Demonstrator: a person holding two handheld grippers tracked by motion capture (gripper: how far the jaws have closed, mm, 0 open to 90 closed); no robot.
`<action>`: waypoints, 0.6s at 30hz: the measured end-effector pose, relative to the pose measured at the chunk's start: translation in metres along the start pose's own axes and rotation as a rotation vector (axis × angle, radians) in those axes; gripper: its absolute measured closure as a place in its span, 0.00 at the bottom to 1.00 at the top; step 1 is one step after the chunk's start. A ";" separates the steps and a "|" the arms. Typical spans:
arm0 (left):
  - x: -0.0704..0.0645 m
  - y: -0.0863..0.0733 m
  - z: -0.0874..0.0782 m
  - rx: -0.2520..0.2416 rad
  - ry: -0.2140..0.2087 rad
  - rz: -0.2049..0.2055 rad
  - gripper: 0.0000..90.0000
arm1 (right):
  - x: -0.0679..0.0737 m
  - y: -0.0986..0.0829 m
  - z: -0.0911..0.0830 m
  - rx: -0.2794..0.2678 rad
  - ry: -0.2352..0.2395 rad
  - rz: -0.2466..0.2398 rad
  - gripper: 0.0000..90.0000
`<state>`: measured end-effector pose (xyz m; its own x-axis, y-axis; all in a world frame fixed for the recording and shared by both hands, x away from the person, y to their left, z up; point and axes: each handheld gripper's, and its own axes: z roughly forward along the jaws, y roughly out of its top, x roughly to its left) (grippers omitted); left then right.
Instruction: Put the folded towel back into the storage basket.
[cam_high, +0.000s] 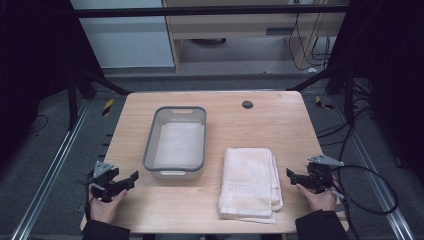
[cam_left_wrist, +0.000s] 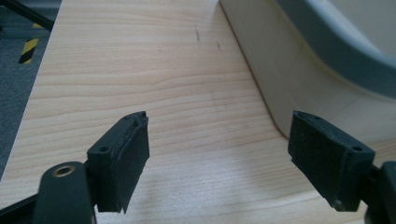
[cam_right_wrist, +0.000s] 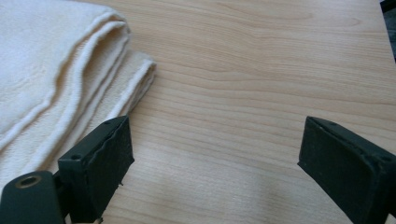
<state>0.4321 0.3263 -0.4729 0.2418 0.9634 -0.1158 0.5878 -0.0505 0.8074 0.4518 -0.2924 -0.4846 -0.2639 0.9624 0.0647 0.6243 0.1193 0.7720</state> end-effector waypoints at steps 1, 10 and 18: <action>-0.003 0.001 -0.004 -0.005 0.000 0.001 0.22 | 0.000 0.000 -0.001 -0.002 0.001 -0.005 0.12; -0.007 0.003 -0.012 -0.023 -0.008 0.003 0.24 | 0.004 0.002 -0.005 -0.014 0.022 -0.007 0.15; -0.011 0.007 -0.019 -0.070 -0.001 0.005 0.30 | 0.008 0.004 -0.008 -0.027 0.052 -0.010 0.17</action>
<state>0.4182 0.3201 -0.4551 0.2460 0.9628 -0.1121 0.5314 -0.0373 0.8463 0.4465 -0.2865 -0.4757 -0.3085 0.9471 0.0887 0.6013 0.1219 0.7897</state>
